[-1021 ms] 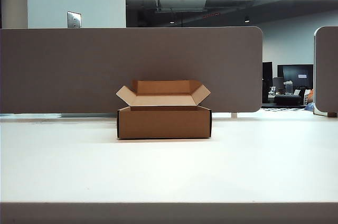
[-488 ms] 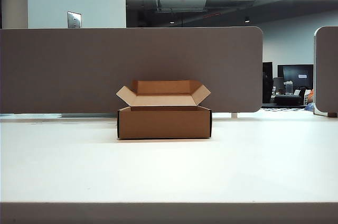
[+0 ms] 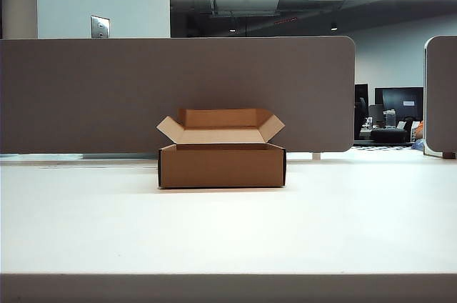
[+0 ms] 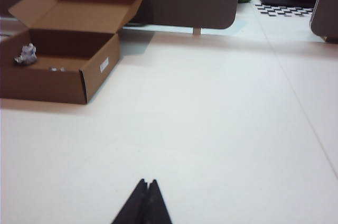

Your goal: Pick up all the paper balls on the table and put them in the paper box.

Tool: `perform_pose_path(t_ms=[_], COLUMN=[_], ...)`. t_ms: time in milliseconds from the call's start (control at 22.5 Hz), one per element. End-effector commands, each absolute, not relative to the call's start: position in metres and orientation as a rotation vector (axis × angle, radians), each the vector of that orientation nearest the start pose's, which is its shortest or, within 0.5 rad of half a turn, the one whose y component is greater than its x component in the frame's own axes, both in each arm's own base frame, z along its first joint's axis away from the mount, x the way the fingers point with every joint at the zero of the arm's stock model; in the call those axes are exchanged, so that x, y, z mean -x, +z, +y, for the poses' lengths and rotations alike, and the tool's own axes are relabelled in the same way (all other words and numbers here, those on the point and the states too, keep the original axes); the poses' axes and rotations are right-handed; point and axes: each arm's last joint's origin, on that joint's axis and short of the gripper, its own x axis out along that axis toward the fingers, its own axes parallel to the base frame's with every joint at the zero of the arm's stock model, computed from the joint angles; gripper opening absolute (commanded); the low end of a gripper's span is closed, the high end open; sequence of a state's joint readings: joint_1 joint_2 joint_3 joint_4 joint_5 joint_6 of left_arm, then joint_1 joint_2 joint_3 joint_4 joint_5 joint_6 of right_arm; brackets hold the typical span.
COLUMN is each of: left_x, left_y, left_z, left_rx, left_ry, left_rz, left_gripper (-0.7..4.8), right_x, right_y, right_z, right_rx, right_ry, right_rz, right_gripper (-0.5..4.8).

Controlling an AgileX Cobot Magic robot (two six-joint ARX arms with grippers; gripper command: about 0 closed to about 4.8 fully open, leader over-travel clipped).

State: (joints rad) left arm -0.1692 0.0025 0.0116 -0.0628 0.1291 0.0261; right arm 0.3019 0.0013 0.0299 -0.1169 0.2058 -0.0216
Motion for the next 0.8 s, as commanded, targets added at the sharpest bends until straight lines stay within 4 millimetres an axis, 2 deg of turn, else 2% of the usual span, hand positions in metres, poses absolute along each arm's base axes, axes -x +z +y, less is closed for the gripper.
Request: perform_pose_path(t_ms=[44, 311, 799], left_x=[-0.0954, -0.0958, -0.0957], left_y=[0.1605, 0.1609, 0.1601], left_z=[-0.0192, -0.0174, -0.0177], left_rx=[-0.036, -0.047, -0.048], left_ry=[-0.273, -0.207, -0.217], left_rz=[0.042, 0.038, 0.047], left_gripper=[-0.05, -0.05, -0.05], right_x=[-0.0939, -0.0939, -0.0938], right_y=[0.1542, 0.1543, 0.1537], right_z=[0.0229, 0.0229, 0.0230], right_rx=[0.059, 0.101, 0.102], right_ry=[0.094, 0.095, 0.098], right_rz=[0.095, 0.093, 0.099], right_gripper=[-0.05, -0.05, -0.05])
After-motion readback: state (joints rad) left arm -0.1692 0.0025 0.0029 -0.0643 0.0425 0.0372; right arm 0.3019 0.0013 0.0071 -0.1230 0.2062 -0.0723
